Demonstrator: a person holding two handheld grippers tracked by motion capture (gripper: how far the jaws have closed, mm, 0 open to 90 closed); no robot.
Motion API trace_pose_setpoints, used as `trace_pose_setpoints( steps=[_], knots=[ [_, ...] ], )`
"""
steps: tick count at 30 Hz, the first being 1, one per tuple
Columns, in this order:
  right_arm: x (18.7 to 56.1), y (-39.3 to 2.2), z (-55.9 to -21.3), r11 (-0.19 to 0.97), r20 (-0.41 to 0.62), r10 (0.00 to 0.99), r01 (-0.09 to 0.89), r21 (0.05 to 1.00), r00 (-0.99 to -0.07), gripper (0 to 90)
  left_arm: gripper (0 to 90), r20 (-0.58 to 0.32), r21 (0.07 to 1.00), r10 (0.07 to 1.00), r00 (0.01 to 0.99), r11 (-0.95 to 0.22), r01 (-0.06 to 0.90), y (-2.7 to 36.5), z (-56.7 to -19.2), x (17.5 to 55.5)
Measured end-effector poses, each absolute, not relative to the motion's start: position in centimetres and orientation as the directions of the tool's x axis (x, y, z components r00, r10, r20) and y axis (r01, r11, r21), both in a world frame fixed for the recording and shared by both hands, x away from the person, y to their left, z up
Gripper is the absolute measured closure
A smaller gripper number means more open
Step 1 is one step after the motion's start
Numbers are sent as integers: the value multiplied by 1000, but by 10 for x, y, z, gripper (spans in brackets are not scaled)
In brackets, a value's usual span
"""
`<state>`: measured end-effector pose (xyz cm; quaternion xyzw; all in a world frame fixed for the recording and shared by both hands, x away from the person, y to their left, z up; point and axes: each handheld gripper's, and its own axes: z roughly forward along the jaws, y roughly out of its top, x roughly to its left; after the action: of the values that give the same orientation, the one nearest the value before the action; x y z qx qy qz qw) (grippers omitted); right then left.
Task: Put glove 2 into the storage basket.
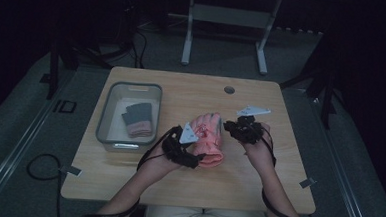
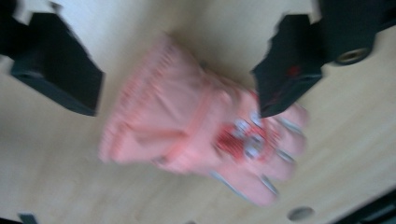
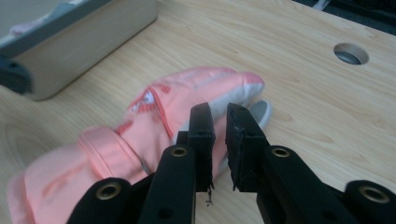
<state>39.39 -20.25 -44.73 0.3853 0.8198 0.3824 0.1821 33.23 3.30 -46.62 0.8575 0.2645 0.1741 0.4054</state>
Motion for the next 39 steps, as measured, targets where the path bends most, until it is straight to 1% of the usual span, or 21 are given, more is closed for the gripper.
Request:
trace_pose_setpoints(
  steps=[2,3,4,5,7,10,11,13,15,17,19,20,22,23,26,28,34,35,37,38,39],
  knots=[
    [397,-196,-446,399,-1,776,489,776,-631,767,304,87,788,623,778,-521,329,33,-461,344],
    [400,-191,-445,390,2,781,491,779,-624,729,346,79,784,634,769,-516,345,33,-459,349],
    [402,-186,-445,385,-1,786,488,783,-618,701,367,76,778,652,755,-512,364,32,-458,355],
    [404,-182,-445,377,6,790,495,783,-613,676,369,69,774,664,744,-506,380,31,-457,359],
    [408,-175,-449,374,7,801,510,775,-598,597,368,55,772,698,714,-483,413,31,-457,366],
    [412,-171,-457,349,52,809,550,759,-586,504,309,2,770,732,681,-435,466,33,-460,375],
    [413,-170,-461,343,77,804,565,750,-590,490,275,-7,772,734,679,-428,470,34,-461,376],
    [414,-170,-468,347,104,790,582,735,-604,474,264,-10,773,736,677,-424,472,35,-464,379],
    [416,-172,-477,375,82,798,599,707,-597,471,263,-11,765,733,680,-432,478,34,-467,380],
    [419,-178,-486,391,93,799,631,671,-594,443,245,-13,751,734,679,-441,492,33,-471,383],
    [422,-183,-495,399,108,799,656,641,-592,425,235,-38,743,739,672,-429,514,33,-476,387],
    [423,-186,-498,396,122,797,665,633,-591,420,232,-64,737,744,665,-414,534,34,-479,391],
    [425,-188,-504,407,128,789,668,623,-600,420,183,-135,710,742,656,-390,587,34,-487,400],
    [426,-190,-506,409,134,785,670,620,-604,420,182,-164,697,746,646,-376,611,34,-492,405],
    [429,-194,-511,399,167,779,683,612,-604,421,183,-212,667,758,617,-349,658,33,-506,415],
    [431,-196,-515,397,193,770,694,600,-608,421,189,-222,651,765,605,-345,676,31,-514,421],
    [434,-199,-521,391,234,761,715,580,-605,433,228,-387,598,728,566,-269,755,30,-540,438],
    [434,-199,-522,387,241,760,719,577,-603,454,250,-428,590,711,558,-248,768,30,-543,439],
    [434,-199,-524,384,253,753,718,581,-607,493,341,-478,576,681,555,-234,783,31,-548,442],
    [433,-199,-525,380,258,752,719,582,-607,506,368,-499,568,670,550,-227,791,31,-548,442],
    [433,-199,-525,379,259,751,717,585,-608,524,434,-508,566,660,554,-229,792,31,-548,442]
  ],
)
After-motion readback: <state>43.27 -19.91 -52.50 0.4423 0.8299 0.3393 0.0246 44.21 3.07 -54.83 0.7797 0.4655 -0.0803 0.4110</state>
